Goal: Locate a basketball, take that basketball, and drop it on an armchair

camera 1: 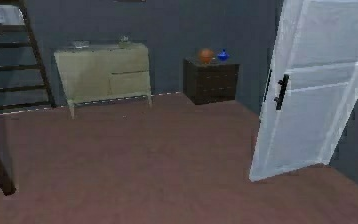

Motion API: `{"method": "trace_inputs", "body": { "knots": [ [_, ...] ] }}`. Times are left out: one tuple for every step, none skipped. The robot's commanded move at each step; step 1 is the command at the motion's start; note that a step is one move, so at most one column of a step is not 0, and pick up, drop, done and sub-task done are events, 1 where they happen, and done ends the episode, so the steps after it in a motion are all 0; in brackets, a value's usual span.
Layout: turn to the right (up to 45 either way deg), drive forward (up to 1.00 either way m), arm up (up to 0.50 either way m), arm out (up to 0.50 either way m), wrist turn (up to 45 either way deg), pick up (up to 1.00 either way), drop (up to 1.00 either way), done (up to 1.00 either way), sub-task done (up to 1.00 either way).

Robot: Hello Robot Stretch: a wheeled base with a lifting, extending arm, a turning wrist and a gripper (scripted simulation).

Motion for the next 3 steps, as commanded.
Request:
{"method": "trace_inputs", "body": {
  "knots": [
    [0.0, 1.0, 0.0, 0.0, 0.0, 0.0, 0.0, 0.0, 0.0],
    [0.0, 0.6, 0.0, 0.0, 0.0, 0.0, 0.0, 0.0, 0.0],
    [12.0, 0.0, 0.0, 0.0, 0.0, 0.0, 0.0, 0.0, 0.0]
  ]
}}
